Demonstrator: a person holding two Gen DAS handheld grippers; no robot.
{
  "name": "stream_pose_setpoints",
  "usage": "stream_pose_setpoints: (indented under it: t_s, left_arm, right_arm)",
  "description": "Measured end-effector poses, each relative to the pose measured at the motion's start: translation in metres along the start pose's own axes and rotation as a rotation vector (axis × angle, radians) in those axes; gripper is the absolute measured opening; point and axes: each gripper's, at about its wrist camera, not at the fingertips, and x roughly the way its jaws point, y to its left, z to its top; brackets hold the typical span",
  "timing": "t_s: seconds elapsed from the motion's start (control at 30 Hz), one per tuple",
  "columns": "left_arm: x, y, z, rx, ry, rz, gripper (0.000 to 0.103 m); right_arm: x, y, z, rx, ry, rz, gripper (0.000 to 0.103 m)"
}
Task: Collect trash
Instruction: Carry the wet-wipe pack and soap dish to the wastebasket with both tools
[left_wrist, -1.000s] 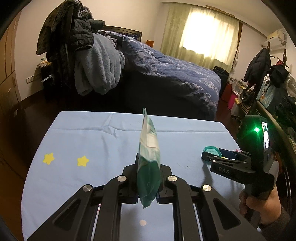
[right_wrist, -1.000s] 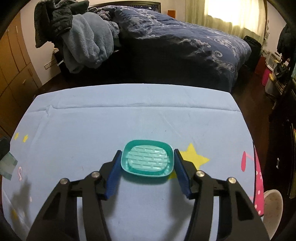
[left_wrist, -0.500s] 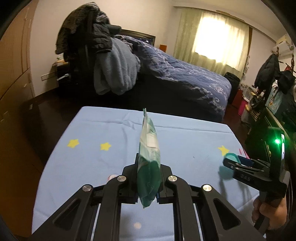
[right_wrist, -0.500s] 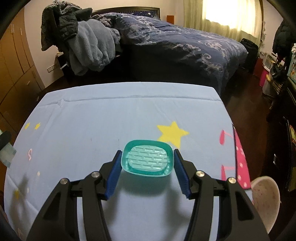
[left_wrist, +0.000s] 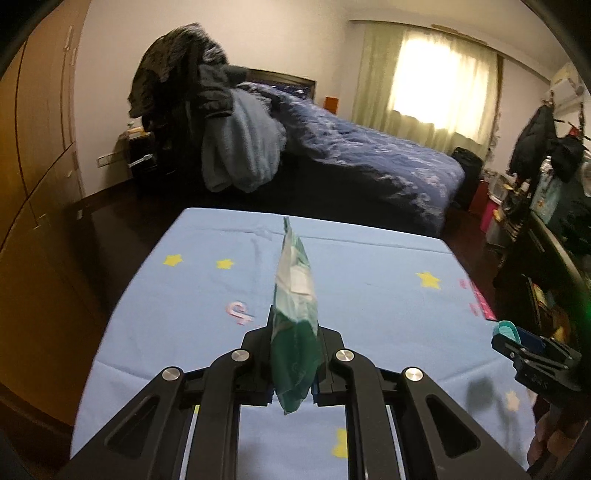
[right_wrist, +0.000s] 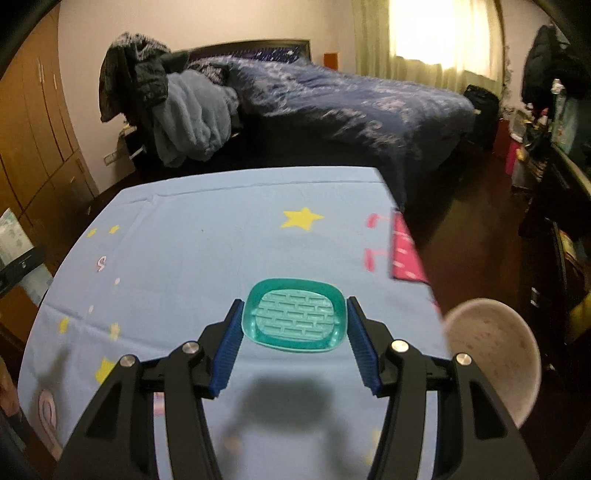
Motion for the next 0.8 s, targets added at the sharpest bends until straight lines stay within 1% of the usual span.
stream_pose_setpoints:
  t_s: [0.17,0.3,0.4,0.5,0.67,0.8]
  left_arm:
    - [-0.019,-0.039,-0.004,0.048,-0.02,-0.091,0.013]
    - [-0.028,-0.087,-0.003,0.116,-0.031,-0.189,0.013]
    - [-0.028,-0.123,-0.004,0.168,-0.025,-0.26,0.013]
    - [-0.021,-0.165,-0.004,0.217,-0.003,-0.337,0.013]
    - [-0.008,-0.227,-0.008,0.286,0.033,-0.454,0.013]
    - [0.005,-0.277,-0.012,0.339,0.064,-0.524,0.013]
  right_arm:
    - [-0.041,-0.027,-0.023,0.035,-0.036,-0.039,0.055]
    - [-0.068,-0.054,-0.039,0.088,-0.063,-0.078,0.055]
    - [-0.085,-0.077,-0.047,0.128,-0.085,-0.113,0.055]
    - [-0.094,-0.099,-0.053,0.159,-0.102,-0.159,0.055]
    - [-0.099,-0.135,-0.063,0.219,-0.108,-0.208,0.055]
    - [-0.099,-0.162,-0.07,0.258,-0.108,-0.238,0.055]
